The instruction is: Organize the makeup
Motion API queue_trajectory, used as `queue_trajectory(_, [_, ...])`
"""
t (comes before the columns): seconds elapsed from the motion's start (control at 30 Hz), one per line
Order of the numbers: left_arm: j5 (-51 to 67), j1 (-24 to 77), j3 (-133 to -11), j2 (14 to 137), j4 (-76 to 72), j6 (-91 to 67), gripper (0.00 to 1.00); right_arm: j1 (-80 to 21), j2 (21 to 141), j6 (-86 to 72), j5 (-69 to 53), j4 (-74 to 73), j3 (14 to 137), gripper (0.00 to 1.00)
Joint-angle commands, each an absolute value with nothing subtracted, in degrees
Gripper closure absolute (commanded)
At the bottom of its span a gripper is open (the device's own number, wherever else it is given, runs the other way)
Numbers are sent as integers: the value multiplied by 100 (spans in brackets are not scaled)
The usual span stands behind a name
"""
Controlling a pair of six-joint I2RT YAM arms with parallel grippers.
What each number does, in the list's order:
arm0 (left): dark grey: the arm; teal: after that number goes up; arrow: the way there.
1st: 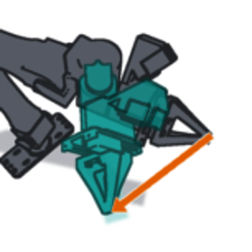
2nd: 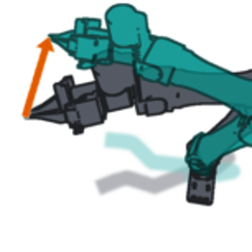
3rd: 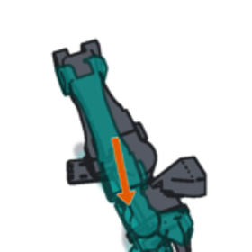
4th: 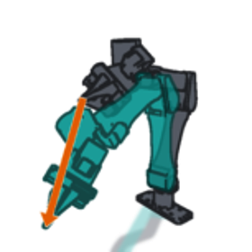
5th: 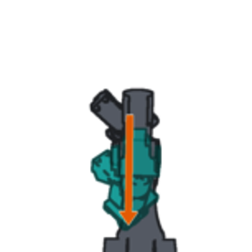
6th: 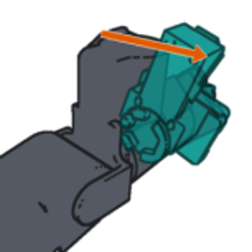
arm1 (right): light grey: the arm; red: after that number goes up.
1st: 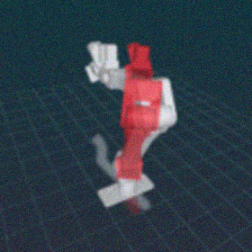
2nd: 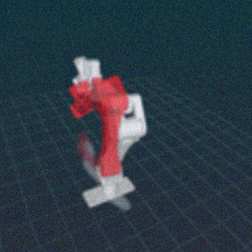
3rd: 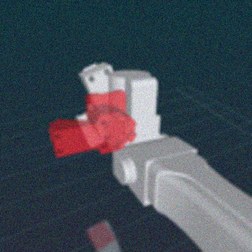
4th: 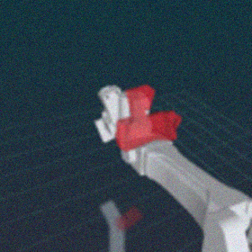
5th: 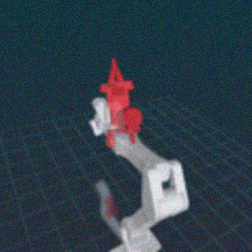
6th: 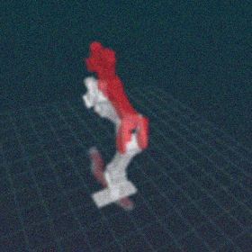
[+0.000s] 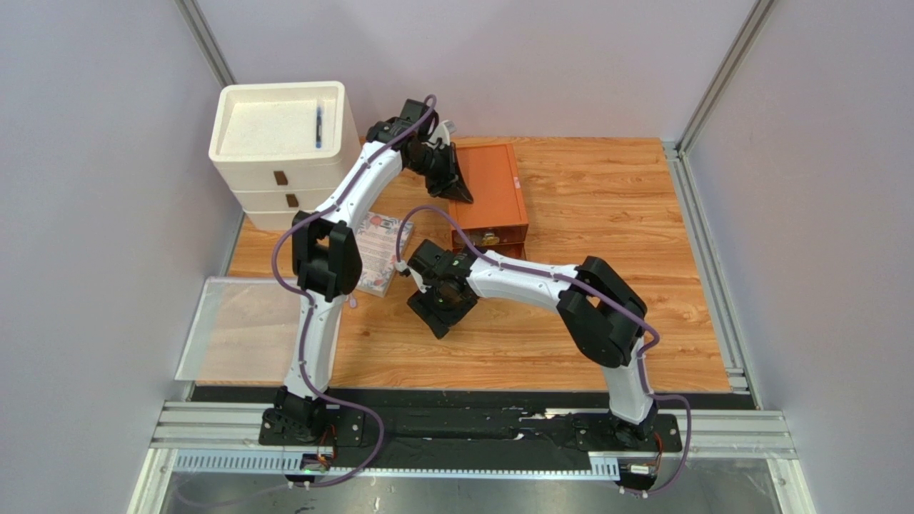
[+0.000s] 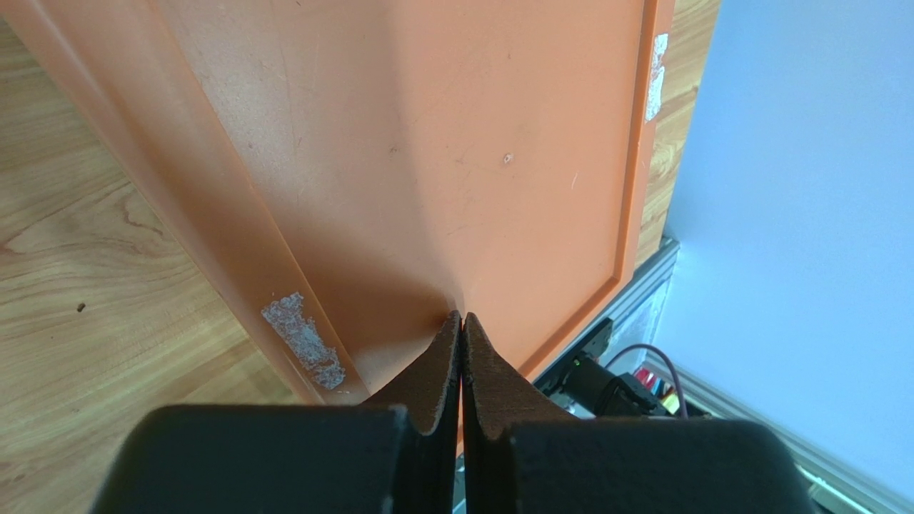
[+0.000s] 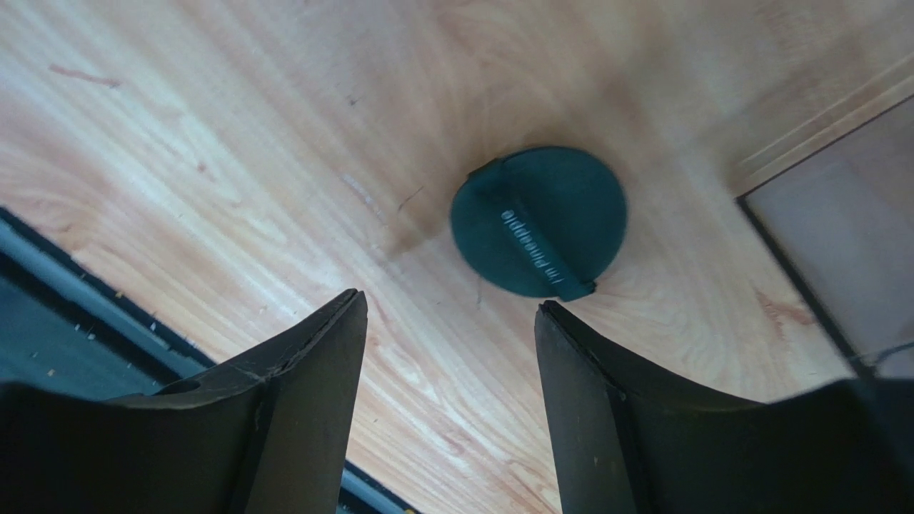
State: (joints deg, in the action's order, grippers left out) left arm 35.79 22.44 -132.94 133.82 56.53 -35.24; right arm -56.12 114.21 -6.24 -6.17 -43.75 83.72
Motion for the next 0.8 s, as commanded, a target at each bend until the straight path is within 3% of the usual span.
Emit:
queue_trajectory(0.0, [3516, 2215, -13368, 13105, 5889, -3322, 100, -5643, 11540, -712, 254, -4113, 8833, 37])
queue_trajectory(0.27, [3533, 2206, -13377, 13113, 5915, -3287, 100, -5643, 12032, -949, 352, -4166, 9044, 42])
queue_trajectory(0.37, [3533, 2197, -13377, 13122, 5933, -3270, 100, -5643, 12208, -976, 176, -4254, 9079, 54])
queue_trajectory(0.47, [3533, 2188, -13386, 13131, 5941, -3270, 100, -5634, 12287, -993, 88, -4377, 9070, 59])
queue_trajectory(0.53, [3542, 2180, -13395, 13131, 5941, -3270, 100, -5634, 12278, -976, 88, -4447, 9044, 72])
queue_trajectory(0.57, [3542, 2171, -13403, 13131, 5950, -3270, 100, -5634, 12226, -949, -104, -4456, 9027, 86])
queue_trajectory(0.67, [3542, 2162, -13395, 13131, 5950, -3261, 100, -5634, 11955, -923, -106, -4491, 8965, 100])
queue_trajectory(0.77, [3551, 2153, -13403, 13131, 5941, -3270, 100, -5634, 11464, -853, -141, -4465, 8886, 100])
